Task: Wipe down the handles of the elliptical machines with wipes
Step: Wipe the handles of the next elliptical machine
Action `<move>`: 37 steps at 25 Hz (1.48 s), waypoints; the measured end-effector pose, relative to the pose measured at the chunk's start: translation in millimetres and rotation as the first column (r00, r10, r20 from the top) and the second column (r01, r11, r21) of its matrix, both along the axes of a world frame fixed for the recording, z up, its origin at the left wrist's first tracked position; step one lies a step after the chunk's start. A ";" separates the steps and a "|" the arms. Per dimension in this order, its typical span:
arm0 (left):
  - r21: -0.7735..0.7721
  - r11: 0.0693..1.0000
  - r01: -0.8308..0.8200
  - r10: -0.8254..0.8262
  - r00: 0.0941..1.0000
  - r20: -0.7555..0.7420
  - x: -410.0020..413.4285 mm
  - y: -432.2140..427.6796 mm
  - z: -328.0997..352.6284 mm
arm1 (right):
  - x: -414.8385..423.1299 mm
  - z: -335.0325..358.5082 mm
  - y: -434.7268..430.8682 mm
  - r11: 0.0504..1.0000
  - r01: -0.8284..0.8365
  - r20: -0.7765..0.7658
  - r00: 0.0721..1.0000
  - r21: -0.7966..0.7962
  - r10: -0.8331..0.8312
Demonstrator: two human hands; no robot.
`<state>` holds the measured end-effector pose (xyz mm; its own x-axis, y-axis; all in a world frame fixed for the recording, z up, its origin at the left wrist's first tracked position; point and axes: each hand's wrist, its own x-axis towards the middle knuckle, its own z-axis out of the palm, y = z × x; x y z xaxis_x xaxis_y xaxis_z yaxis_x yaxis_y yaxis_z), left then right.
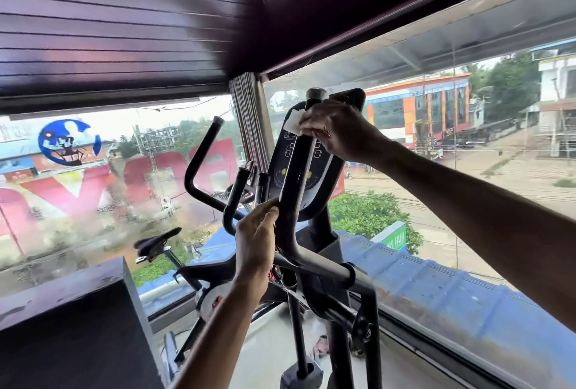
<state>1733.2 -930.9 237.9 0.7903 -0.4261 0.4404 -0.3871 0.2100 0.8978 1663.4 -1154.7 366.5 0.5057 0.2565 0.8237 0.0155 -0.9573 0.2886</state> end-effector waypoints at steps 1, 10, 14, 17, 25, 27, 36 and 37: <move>0.003 1.000 -0.005 0.005 1.000 0.001 0.1 -0.7 -0.3 | -0.7 1.3 -0.1 1.000 0.015 0.006 1.000 -0.009 -0.015; 0.000 1.000 -0.005 0.005 1.000 0.003 2.6 -4.7 -3.0 | -7.0 -13.3 -4.5 0.996 0.007 -0.025 1.000 -0.086 -0.010; -0.019 1.000 -0.009 0.009 1.000 -0.011 5.3 -7.6 -5.7 | -3.0 -2.8 -6.5 0.997 0.074 0.105 0.992 0.017 -0.075; -0.037 0.999 -0.011 0.010 0.999 -0.033 8.5 -7.9 -7.2 | -0.3 -31.3 7.7 0.992 -0.015 -0.015 1.000 -0.122 0.014; -0.050 0.999 -0.004 0.002 0.999 -0.047 8.6 -7.5 -5.7 | -4.7 -37.5 6.9 0.997 0.068 0.121 0.991 -0.043 -0.063; -0.047 0.999 0.001 -0.003 0.999 -0.038 8.2 -7.0 -4.0 | -6.6 -58.3 14.0 0.991 0.019 0.027 1.000 -0.133 -0.016; -0.041 0.999 0.016 -0.016 1.000 -0.013 11.4 -7.1 -3.2 | -2.8 -59.3 13.3 0.959 -0.006 0.021 1.000 -0.282 0.013; -0.038 0.999 0.022 -0.022 1.000 -0.010 12.0 -7.1 -3.4 | -2.6 -52.1 8.4 0.956 0.009 0.037 0.999 -0.294 0.002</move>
<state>1745.2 -938.1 234.4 0.7853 -0.4269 0.4484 -0.3729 0.2520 0.8930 1660.9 -1146.2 314.5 0.4777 0.4881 0.7304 -0.0037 -0.8303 0.5573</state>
